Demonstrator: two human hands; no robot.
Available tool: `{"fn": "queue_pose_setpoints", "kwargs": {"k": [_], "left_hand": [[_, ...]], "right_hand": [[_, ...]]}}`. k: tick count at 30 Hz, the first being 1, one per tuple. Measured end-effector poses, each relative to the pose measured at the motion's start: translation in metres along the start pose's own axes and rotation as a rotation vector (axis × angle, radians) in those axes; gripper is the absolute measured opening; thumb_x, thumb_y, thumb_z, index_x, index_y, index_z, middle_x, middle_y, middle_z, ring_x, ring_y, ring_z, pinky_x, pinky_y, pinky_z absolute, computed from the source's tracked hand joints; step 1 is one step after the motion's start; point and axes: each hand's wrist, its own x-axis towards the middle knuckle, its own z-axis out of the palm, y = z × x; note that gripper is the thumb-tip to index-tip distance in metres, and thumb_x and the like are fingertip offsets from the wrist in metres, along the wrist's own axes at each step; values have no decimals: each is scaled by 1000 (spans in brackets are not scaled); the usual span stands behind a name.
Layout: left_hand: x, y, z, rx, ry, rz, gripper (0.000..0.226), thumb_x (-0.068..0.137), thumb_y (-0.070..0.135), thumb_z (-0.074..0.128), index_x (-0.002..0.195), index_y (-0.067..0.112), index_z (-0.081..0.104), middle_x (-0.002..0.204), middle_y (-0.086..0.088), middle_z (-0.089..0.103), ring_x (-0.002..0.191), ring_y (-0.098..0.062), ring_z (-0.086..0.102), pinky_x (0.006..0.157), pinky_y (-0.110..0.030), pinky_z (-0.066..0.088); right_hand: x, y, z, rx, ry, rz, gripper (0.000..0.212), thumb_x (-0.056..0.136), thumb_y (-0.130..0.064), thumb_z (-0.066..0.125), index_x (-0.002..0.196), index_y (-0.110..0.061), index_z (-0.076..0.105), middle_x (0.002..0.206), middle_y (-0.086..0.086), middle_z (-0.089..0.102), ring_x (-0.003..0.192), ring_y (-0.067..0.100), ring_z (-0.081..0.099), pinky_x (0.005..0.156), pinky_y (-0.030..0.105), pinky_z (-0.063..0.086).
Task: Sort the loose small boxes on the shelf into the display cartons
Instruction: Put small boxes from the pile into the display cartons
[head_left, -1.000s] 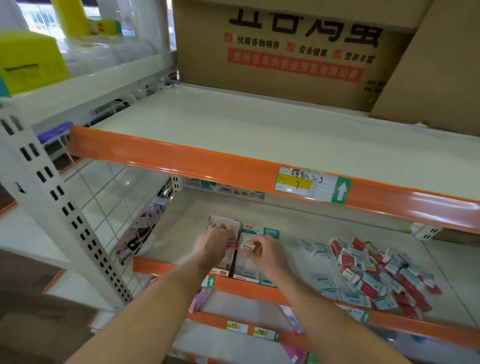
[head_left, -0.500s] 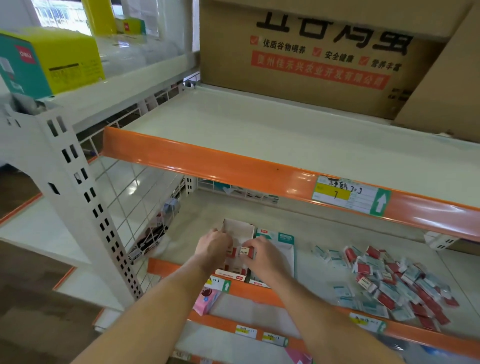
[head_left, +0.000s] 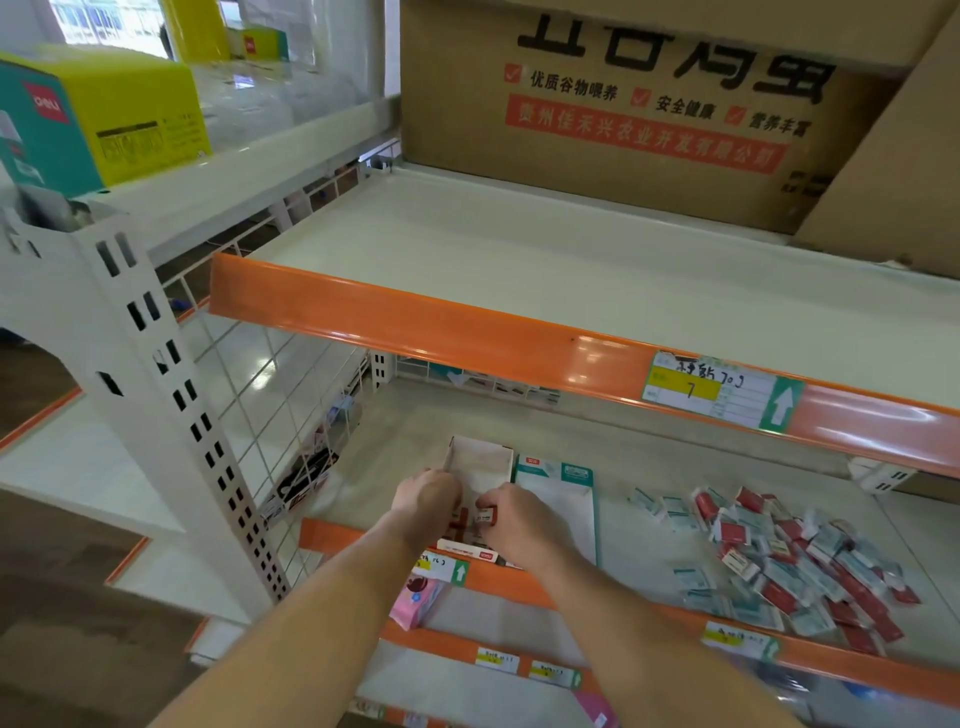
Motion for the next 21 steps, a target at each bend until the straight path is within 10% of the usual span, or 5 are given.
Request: {"fn": "queue_pose_setpoints", "kwargs": {"k": [15, 21], "left_hand": [[5, -11, -6, 147, 93, 143, 33, 98, 20, 43, 127, 27, 58, 118, -2, 62, 99, -21, 61, 81, -28, 49], [2, -4, -11, 125, 174, 157, 43, 92, 8, 50, 130, 27, 56, 120, 4, 65, 106, -17, 58, 83, -31, 51]], "right_hand": [[4, 13, 7, -21, -57, -106, 35, 95, -24, 54, 127, -33, 63, 119, -9, 58, 101, 18, 60, 85, 35, 51], [-8, 31, -1, 80, 211, -120, 34, 98, -25, 50, 129, -38, 56, 133, -20, 50, 113, 8, 55, 95, 27, 47]]}}
